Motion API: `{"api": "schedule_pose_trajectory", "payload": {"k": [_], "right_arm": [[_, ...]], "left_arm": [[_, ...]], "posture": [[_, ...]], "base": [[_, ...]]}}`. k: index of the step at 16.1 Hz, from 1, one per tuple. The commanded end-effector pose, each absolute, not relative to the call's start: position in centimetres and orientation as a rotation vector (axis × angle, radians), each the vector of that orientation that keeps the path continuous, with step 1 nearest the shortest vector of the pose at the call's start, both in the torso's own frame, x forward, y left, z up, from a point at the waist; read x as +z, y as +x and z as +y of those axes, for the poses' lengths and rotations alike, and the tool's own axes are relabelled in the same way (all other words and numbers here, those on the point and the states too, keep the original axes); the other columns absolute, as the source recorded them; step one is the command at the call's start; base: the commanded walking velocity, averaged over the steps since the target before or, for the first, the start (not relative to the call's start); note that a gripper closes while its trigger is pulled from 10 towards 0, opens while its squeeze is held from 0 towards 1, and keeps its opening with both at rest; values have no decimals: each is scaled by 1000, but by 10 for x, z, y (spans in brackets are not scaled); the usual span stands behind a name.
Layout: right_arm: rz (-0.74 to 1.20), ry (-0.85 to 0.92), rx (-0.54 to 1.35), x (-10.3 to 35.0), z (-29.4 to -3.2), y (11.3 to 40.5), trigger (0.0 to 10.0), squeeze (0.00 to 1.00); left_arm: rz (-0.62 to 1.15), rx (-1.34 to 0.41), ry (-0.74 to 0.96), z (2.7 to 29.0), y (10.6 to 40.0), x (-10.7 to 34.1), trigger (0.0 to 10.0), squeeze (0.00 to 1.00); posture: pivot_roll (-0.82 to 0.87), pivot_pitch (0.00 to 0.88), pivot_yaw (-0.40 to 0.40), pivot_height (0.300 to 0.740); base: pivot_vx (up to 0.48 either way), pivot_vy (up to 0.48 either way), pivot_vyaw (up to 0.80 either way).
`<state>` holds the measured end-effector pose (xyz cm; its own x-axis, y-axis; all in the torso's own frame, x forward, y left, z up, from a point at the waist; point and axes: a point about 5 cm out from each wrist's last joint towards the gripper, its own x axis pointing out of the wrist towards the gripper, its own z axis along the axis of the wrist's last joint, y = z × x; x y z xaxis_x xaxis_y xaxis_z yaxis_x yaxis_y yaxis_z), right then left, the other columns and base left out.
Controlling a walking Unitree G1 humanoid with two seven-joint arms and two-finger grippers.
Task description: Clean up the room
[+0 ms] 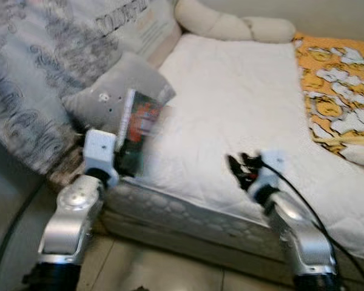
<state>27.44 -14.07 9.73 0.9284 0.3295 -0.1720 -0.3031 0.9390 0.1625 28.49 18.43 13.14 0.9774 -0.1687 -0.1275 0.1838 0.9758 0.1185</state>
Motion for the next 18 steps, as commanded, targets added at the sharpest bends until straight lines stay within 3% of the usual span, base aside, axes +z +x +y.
{"api": "schedule_pose_trajectory", "payload": {"k": [1,18], "right_arm": [[197,124,287,98,-153,274,10000,0],[227,151,270,95,-153,272,10000,0]], "left_arm": [[69,-207,127,176,288,141,10000,0],[70,-226,133,175,289,141,10000,0]], "posture": [[42,0,7,740],[32,0,23,740]], "base": [[319,0,0],[319,0,-46]]}}
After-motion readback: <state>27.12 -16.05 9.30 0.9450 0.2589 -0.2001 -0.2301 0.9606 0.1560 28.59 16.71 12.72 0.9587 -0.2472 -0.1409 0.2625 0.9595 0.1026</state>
